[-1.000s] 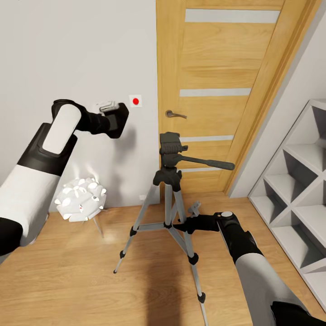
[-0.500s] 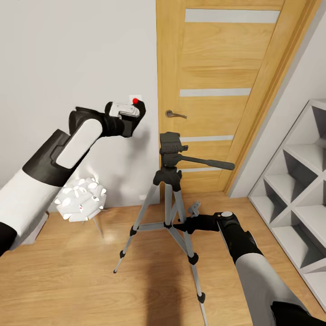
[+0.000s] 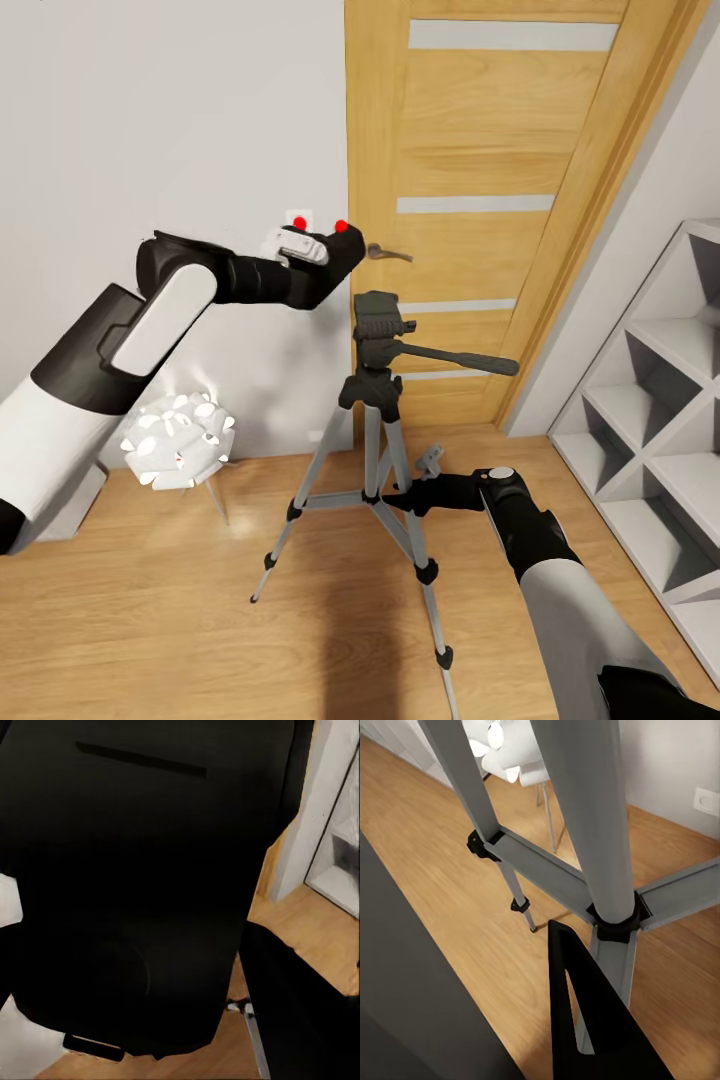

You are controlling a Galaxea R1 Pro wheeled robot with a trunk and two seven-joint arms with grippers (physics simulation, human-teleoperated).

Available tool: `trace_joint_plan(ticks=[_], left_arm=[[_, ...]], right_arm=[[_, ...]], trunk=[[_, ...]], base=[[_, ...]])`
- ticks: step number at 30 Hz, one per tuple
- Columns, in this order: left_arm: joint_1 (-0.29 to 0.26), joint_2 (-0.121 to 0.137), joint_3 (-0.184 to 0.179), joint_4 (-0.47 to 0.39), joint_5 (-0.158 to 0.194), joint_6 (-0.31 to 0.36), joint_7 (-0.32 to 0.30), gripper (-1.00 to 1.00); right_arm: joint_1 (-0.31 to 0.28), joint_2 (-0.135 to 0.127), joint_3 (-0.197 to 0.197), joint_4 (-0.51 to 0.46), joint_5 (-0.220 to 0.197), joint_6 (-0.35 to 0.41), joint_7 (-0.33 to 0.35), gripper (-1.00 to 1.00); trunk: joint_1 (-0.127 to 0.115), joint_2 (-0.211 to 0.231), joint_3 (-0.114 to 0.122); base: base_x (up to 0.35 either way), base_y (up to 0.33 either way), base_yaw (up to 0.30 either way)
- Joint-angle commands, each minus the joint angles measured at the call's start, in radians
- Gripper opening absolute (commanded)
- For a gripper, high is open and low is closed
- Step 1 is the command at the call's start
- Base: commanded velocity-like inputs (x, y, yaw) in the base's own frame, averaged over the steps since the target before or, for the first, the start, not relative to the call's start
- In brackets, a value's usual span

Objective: Attach the digital camera to the camera tripod in the bedroom.

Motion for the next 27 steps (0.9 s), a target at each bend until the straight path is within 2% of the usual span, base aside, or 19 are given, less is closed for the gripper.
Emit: trace_joint_plan(ticks=[1,5,7,8,10,11,13,14,20,24,25,26,27], left_arm=[[-0.002,0.009,0.009,0.0,-0.013,0.002,-0.055,-1.0],[-0.002,0.034,0.046,-0.002,-0.051,0.003,-0.16,-1.0],[-0.002,0.05,0.074,-0.007,-0.061,0.003,-0.213,-1.0],[-0.002,0.059,0.099,-0.009,-0.065,0.002,-0.256,-1.0],[-0.002,0.064,0.13,-0.011,-0.069,0.002,-0.305,-1.0],[-0.002,0.068,0.165,-0.013,-0.074,0.001,-0.356,-1.0],[-0.002,0.07,0.201,-0.014,-0.077,0.0,-0.404,-1.0],[-0.002,0.08,0.313,-0.031,-0.083,-0.067,-0.554,-1.0],[-0.003,0.075,0.328,-0.032,-0.087,-0.115,-0.635,-1.0],[-0.038,0.03,0.329,-0.007,-0.12,-0.152,-0.705,-1.0],[-0.055,0.016,0.328,0.016,-0.133,-0.156,-0.74,-1.0],[-0.091,-0.009,0.326,0.082,-0.177,-0.162,-0.835,-1.0],[-0.098,-0.015,0.325,0.098,-0.192,-0.163,-0.862,-1.0]], right_arm=[[0.0,0.002,-0.006,0.036,0.015,0.016,0.01,-1.0],[0.0,0.002,-0.006,0.036,0.015,0.016,0.01,-1.0],[0.0,0.002,-0.006,0.036,0.015,0.016,0.01,-1.0],[0.0,0.002,-0.006,0.036,0.015,0.016,0.01,-1.0],[0.0,0.002,-0.006,0.036,0.015,0.016,0.01,-1.0],[0.0,0.002,-0.006,0.036,0.015,0.016,0.01,-1.0],[0.0,0.002,-0.006,0.036,0.015,0.016,0.01,-1.0],[0.0,0.002,-0.006,0.036,0.015,0.016,0.01,-1.0],[0.0,0.002,-0.006,0.036,0.015,0.017,0.01,-1.0],[0.0,0.002,-0.006,0.036,0.015,0.017,0.01,-1.0],[0.0,0.002,-0.006,0.036,0.014,0.017,0.01,-1.0],[0.0,0.002,-0.006,0.036,0.013,0.017,0.01,-1.0],[0.0,0.002,-0.006,0.036,0.013,0.017,0.01,-1.0]], trunk=[[0.001,-0.002,-0.002],[0.001,-0.002,-0.002],[0.001,-0.002,-0.002],[0.001,-0.002,-0.002],[0.001,-0.002,-0.002],[0.001,-0.002,-0.002],[0.001,-0.002,-0.002],[0.001,-0.002,-0.002],[0.001,-0.002,-0.002],[0.001,-0.002,-0.002],[0.001,-0.002,-0.002],[0.001,-0.002,-0.002],[0.001,-0.002,-0.002]], base=[[0.0,0.0,0.0],[0.0,0.0,0.0],[0.0,0.0,0.0],[0.0,0.0,0.0],[0.0,0.0,0.0],[0.0,0.0,0.0],[0.0,0.0,0.0],[0.0,0.0,0.0],[0.0,0.0,0.0],[0.0,0.0,0.0],[0.0,0.0,0.0],[0.0,0.0,0.0],[0.0,0.0,0.0]])
